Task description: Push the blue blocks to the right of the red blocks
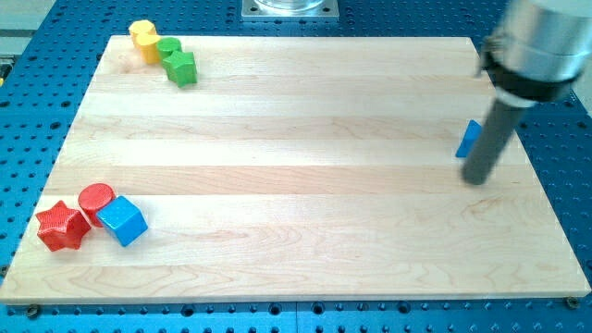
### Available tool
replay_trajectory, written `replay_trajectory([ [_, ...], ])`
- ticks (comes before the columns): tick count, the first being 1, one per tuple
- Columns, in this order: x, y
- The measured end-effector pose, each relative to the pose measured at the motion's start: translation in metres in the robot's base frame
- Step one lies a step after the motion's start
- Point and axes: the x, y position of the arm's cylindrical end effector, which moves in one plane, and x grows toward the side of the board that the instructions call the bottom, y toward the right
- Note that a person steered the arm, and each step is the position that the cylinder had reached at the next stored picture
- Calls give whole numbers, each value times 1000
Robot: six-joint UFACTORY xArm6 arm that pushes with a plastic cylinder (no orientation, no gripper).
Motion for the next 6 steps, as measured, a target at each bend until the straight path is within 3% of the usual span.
replay_trajectory([
  [1, -41, 0],
  [2, -42, -101],
  [3, -59, -62],
  [4, -81, -67],
  [5, -90, -140],
  [6, -2, -260],
])
